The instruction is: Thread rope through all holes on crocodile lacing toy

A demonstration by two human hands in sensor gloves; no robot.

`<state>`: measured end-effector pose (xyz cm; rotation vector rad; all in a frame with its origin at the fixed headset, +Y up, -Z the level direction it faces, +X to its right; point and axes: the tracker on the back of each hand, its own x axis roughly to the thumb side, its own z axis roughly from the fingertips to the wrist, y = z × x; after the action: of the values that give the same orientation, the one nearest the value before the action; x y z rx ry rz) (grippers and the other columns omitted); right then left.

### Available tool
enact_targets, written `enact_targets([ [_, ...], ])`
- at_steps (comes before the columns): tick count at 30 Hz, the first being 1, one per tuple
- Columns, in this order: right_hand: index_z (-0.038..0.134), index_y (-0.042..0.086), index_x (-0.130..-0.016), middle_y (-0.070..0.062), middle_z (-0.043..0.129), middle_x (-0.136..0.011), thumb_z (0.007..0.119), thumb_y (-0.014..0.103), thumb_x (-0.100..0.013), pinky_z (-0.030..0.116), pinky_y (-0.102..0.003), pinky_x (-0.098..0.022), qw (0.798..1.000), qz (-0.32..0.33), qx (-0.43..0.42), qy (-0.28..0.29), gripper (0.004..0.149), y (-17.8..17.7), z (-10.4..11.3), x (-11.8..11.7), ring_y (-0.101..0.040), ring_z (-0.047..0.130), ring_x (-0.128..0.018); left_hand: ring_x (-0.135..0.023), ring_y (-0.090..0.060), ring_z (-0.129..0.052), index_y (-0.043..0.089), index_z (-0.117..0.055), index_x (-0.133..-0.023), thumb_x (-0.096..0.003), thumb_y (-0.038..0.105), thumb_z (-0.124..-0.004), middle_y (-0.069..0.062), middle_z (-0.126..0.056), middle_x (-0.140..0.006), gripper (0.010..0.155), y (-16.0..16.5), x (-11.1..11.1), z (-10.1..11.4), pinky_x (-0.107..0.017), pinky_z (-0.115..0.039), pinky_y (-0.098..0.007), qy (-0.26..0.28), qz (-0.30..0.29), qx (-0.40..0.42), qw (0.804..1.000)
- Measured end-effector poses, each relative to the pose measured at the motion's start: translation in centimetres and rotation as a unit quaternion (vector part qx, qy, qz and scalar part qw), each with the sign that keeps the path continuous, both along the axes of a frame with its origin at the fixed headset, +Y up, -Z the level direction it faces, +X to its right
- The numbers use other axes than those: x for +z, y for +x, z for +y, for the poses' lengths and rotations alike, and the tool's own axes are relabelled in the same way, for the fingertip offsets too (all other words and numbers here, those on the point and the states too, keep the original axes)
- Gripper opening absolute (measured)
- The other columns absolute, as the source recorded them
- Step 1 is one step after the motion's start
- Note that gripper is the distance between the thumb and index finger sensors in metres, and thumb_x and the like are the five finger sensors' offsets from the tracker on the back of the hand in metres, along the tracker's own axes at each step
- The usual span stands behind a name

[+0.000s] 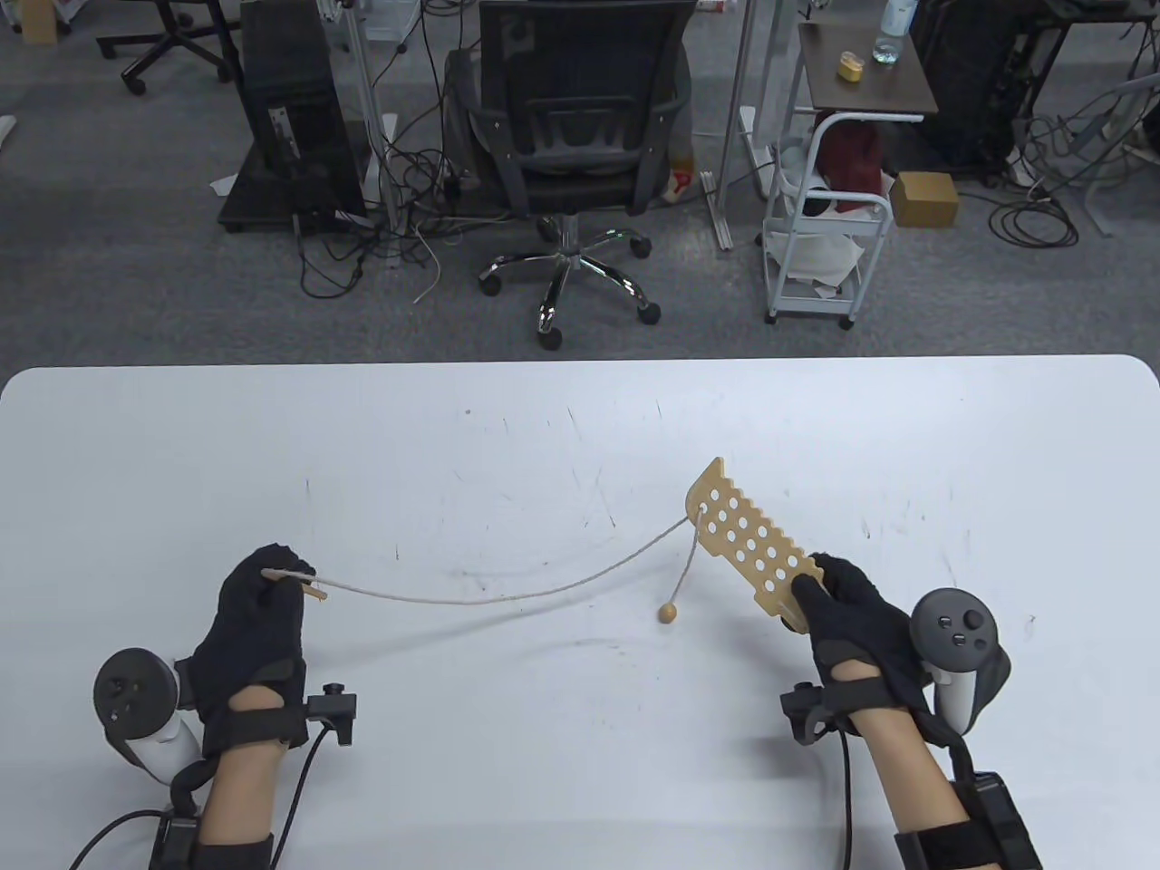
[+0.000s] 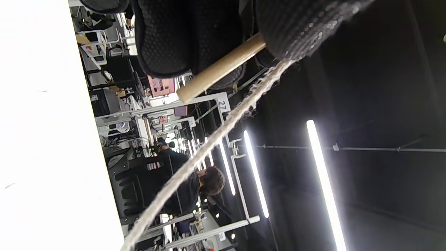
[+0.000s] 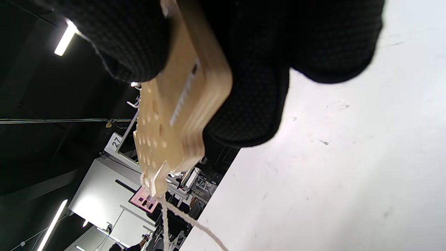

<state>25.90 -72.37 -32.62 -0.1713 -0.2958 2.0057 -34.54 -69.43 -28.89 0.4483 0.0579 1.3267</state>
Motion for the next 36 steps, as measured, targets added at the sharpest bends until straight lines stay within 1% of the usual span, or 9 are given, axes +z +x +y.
enact_targets([
  [6,0.079,0.011,-0.085,-0.007,0.100,-0.066,0.086,0.035,-0.044,0.084,-0.046,-0.037,0.999,0.028,0.009,0.015,0.047,-1.2,0.6,0.6,-0.026,0.109,-0.044,-0.087,-0.030,-0.076,0.043,-0.082,-0.088,-0.0434,0.041,-0.084,0.001,-0.080,-0.089,0.045,1.1,-0.4,-0.1,-0.076,-0.049,-0.057,-0.026,-0.028,-0.052,0.998],
  [9,0.079,0.011,-0.084,-0.007,0.101,-0.065,0.086,0.035,-0.044,0.084,-0.046,-0.037,0.999,0.040,0.014,0.020,0.047,-1.8,0.8,0.9,-0.026,0.108,-0.045,-0.083,-0.029,-0.076,0.044,-0.083,-0.088,-0.0430,0.042,-0.086,0.002,-0.080,-0.085,0.045,1.6,-0.5,-0.1,-0.076,-0.050,-0.056,-0.035,-0.038,-0.082,0.995],
  [12,0.079,0.011,-0.084,-0.007,0.101,-0.065,0.085,0.034,-0.045,0.084,-0.046,-0.037,0.998,0.051,0.015,0.022,0.047,-2.3,0.9,1.1,-0.026,0.109,-0.044,-0.075,-0.026,-0.082,0.047,-0.084,-0.087,-0.0428,0.043,-0.086,0.005,-0.085,-0.075,0.044,2.0,-0.7,-0.4,-0.074,-0.054,-0.055,-0.042,-0.047,-0.090,0.994],
  [16,0.079,0.011,-0.084,-0.007,0.101,-0.065,0.085,0.035,-0.044,0.084,-0.045,-0.037,0.998,0.063,0.018,0.026,0.047,-2.8,1.0,1.3,-0.026,0.109,-0.044,-0.068,-0.025,-0.090,0.049,-0.083,-0.087,-0.0430,0.045,-0.085,0.005,-0.094,-0.066,0.044,2.5,-0.9,-0.8,-0.073,-0.059,-0.054,-0.052,-0.065,-0.096,0.992],
  [20,0.079,0.011,-0.084,-0.007,0.101,-0.065,0.085,0.035,-0.044,0.084,-0.046,-0.037,0.996,0.076,0.023,0.028,0.047,-3.5,1.0,1.5,-0.026,0.109,-0.044,-0.063,-0.022,-0.101,0.048,-0.083,-0.087,-0.0432,0.044,-0.085,0.008,-0.106,-0.058,0.044,2.6,-1.0,-1.1,-0.070,-0.068,-0.050,-0.055,-0.055,-0.099,0.992],
  [23,0.079,0.011,-0.084,-0.007,0.101,-0.065,0.085,0.035,-0.045,0.084,-0.046,-0.037,0.996,0.084,0.025,0.031,0.047,-3.9,1.1,1.7,-0.026,0.109,-0.044,-0.067,-0.021,-0.103,0.045,-0.083,-0.088,-0.0437,0.042,-0.085,0.009,-0.109,-0.064,0.044,2.8,-1.2,-1.3,-0.070,-0.069,-0.049,-0.059,-0.064,-0.099,0.991],
  [29,0.079,0.011,-0.084,-0.007,0.101,-0.065,0.085,0.035,-0.044,0.084,-0.046,-0.036,0.994,0.099,0.027,0.036,0.047,-4.6,1.2,2.1,-0.026,0.109,-0.044,-0.067,-0.020,-0.104,0.029,-0.081,-0.092,-0.0420,0.043,-0.088,0.007,-0.108,-0.073,0.052,3.3,-1.5,-1.7,-0.068,-0.071,-0.047,-0.070,-0.077,-0.105,0.989],
  [34,0.079,0.011,-0.084,-0.007,0.101,-0.065,0.085,0.035,-0.045,0.084,-0.046,-0.036,0.993,0.112,0.027,0.036,0.047,-5.2,1.3,2.4,-0.026,0.109,-0.044,-0.068,-0.022,-0.104,0.024,-0.080,-0.094,-0.0359,0.060,-0.091,0.004,-0.105,-0.077,0.069,3.5,-1.5,-2.0,-0.068,-0.070,-0.048,-0.076,-0.086,-0.117,0.987],
  [36,0.079,0.011,-0.084,-0.007,0.101,-0.065,0.085,0.035,-0.044,0.084,-0.046,-0.036,0.992,0.118,0.028,0.037,0.047,-5.5,1.3,2.6,-0.026,0.109,-0.044,-0.068,-0.023,-0.104,0.023,-0.081,-0.093,-0.0350,0.063,-0.090,0.003,-0.106,-0.077,0.071,3.6,-1.5,-2.1,-0.068,-0.070,-0.048,-0.076,-0.088,-0.121,0.986],
])
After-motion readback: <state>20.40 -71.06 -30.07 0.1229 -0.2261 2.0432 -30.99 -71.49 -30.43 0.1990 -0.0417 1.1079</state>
